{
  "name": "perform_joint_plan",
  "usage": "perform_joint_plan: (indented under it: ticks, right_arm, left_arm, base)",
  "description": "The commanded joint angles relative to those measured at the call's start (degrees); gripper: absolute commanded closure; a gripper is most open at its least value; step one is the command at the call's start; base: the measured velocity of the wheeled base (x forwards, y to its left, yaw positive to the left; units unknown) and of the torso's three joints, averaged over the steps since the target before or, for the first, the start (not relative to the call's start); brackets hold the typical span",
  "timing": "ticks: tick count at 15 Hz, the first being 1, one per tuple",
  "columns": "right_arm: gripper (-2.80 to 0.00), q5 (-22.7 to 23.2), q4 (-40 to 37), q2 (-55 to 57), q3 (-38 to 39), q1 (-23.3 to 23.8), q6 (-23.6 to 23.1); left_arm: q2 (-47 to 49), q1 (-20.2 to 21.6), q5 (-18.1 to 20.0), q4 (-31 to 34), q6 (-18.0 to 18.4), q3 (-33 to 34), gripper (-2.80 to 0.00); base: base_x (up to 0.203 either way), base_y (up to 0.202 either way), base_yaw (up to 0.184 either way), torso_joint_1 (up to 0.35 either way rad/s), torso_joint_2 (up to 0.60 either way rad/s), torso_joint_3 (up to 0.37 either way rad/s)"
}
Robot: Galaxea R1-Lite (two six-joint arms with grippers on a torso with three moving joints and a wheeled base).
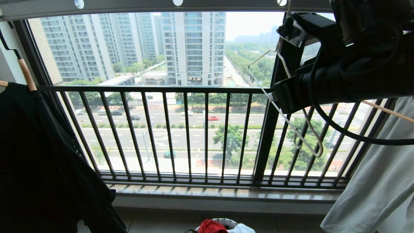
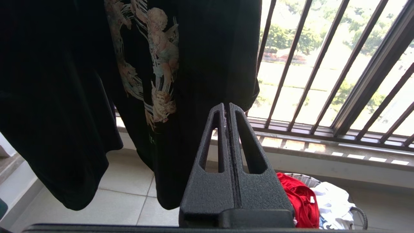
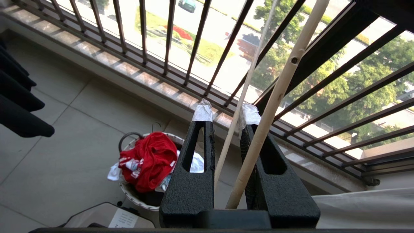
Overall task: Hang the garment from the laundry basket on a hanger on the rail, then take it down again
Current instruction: Pick up the clothes rack on the clothesline
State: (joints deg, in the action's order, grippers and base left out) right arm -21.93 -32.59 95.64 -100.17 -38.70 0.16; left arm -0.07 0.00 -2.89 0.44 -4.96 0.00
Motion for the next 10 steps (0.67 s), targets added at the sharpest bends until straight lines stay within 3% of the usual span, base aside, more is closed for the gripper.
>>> perform_joint_plan:
  ticks: [1,10]
  right_arm:
    - [0.00,-0.18,-0.10,-1.08,0.15,-0.70,-0.01]
    - [0.00,-0.22,-0.10,-2.13,0.23,-1.92,0.02]
  left_arm:
    - [0.07,0.00,-0.10,0.00,-0.05,0.00,0.00]
    - [0.07,0.00,-0.01,0.00,-0.05,0.00,0.00]
  base:
    - [0.000,0.000,0.000,0.000,0.00,0.000]
    - [0.000,0.000,0.000,0.000,0.00,0.000]
